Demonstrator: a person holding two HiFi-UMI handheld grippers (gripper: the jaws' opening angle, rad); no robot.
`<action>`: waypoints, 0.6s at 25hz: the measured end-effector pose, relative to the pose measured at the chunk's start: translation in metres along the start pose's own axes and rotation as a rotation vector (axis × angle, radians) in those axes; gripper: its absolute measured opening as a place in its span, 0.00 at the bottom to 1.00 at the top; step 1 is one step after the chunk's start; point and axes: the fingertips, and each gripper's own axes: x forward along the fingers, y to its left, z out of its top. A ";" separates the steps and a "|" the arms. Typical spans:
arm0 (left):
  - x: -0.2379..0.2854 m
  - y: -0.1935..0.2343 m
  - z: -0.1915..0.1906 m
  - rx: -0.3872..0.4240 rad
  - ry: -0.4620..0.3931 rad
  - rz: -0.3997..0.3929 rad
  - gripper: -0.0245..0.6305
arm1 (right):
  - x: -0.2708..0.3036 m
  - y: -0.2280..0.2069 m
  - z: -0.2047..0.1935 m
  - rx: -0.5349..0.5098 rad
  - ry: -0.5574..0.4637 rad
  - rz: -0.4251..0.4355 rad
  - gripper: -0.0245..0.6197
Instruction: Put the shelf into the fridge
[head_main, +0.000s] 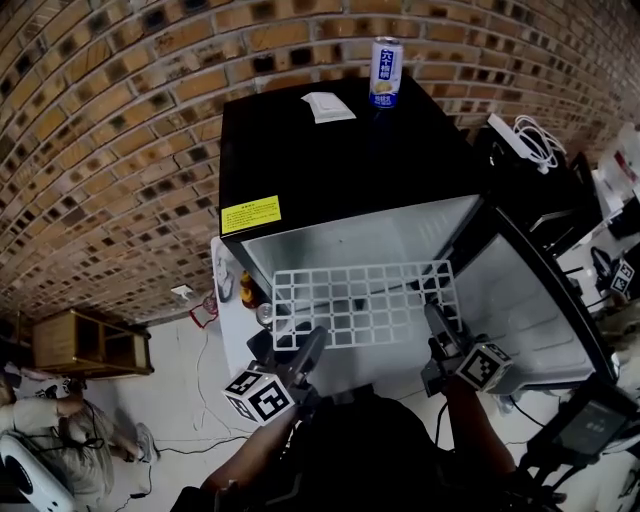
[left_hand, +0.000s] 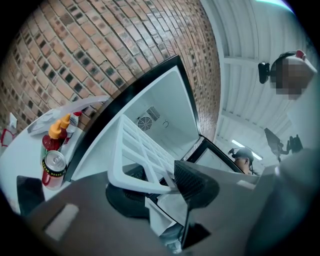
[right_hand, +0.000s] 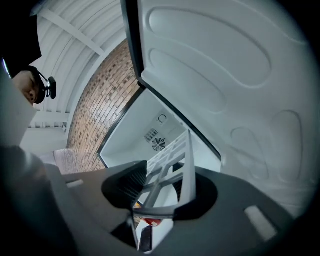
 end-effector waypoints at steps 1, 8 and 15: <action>0.002 0.001 0.000 0.000 -0.003 0.003 0.26 | 0.003 -0.004 0.001 -0.002 -0.002 0.003 0.30; 0.014 0.012 0.000 -0.009 0.001 0.028 0.26 | 0.020 -0.029 0.003 0.007 0.004 0.030 0.30; 0.018 0.013 0.001 -0.006 -0.014 0.053 0.26 | 0.029 -0.030 0.006 0.034 0.021 0.044 0.30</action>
